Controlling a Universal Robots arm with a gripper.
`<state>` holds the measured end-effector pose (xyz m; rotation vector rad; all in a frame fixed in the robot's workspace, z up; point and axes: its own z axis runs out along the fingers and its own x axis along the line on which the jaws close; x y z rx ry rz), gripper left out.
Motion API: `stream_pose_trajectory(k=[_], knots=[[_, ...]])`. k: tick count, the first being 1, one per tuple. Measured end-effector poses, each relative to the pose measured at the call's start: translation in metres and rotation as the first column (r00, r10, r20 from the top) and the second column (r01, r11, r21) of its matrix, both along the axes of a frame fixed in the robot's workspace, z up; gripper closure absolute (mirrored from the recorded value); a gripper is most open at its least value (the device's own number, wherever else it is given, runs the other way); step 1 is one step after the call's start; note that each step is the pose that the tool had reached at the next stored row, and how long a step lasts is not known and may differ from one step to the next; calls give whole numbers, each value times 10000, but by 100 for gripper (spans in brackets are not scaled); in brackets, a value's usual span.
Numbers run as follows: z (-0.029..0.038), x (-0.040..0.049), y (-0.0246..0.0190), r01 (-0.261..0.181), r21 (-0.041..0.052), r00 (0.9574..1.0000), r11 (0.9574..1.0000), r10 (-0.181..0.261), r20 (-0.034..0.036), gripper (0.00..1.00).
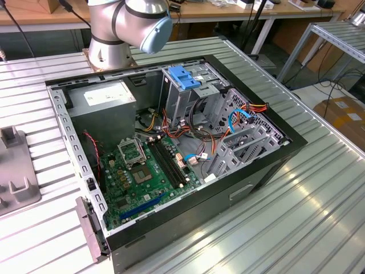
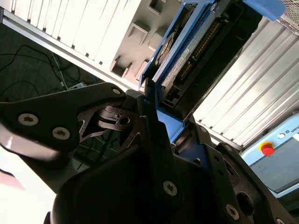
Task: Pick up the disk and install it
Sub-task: 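Pick up the disk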
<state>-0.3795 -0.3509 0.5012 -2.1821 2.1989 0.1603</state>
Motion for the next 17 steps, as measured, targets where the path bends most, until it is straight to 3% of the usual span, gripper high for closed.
stream_pose_trajectory(k=[17], knots=[[0,130,-14,0,0,10000,10000,0,0,63]])
